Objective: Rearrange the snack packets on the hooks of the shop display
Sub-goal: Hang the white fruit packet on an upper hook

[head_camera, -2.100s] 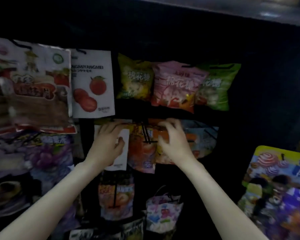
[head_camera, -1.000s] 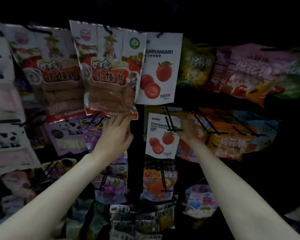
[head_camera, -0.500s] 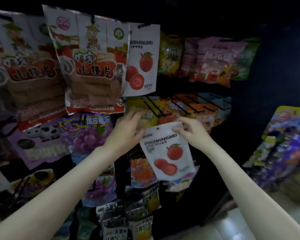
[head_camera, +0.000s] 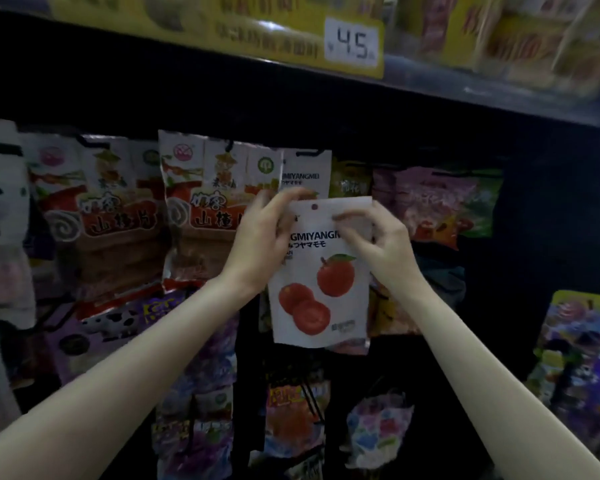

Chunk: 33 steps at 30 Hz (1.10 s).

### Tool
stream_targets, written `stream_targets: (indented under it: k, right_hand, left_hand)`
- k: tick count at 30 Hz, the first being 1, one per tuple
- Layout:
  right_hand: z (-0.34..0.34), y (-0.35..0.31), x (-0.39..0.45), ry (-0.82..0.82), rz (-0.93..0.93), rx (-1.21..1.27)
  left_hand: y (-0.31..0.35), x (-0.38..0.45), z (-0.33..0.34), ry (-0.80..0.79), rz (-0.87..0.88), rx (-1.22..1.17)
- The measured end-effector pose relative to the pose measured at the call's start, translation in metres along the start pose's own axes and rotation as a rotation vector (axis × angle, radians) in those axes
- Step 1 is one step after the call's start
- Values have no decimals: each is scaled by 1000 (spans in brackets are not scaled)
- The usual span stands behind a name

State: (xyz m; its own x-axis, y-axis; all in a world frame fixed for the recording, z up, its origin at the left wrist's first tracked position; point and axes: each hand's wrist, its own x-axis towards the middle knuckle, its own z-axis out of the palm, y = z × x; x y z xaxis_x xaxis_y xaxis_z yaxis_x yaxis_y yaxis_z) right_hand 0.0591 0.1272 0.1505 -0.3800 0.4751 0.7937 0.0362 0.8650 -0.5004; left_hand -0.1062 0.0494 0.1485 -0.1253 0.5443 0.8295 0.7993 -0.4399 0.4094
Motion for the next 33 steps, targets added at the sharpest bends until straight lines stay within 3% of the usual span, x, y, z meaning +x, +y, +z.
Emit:
stream_targets:
  k: [4, 9, 13, 16, 23, 30, 33]
  right_hand:
    - [12, 18, 16, 28, 73, 103]
    - [14, 19, 54, 175, 22, 152]
    - [14, 25, 78, 241, 32, 188]
    - [15, 35, 87, 203, 69, 176]
    - [11, 39, 89, 98, 105, 94]
    - [28, 39, 91, 21, 94, -244]
    - [39, 43, 92, -57, 137, -381]
  left_hand:
    - [-4, 30, -5, 57, 44, 62]
    - [-3, 53, -3, 122, -12, 133]
    - [-3, 58, 8, -20, 2, 398]
    - [-6, 59, 18, -83, 1, 581]
    - [-20, 59, 23, -51, 153, 706]
    - [-24, 51, 15, -159, 30, 710]
    - [-40, 30, -4, -132, -25, 672]
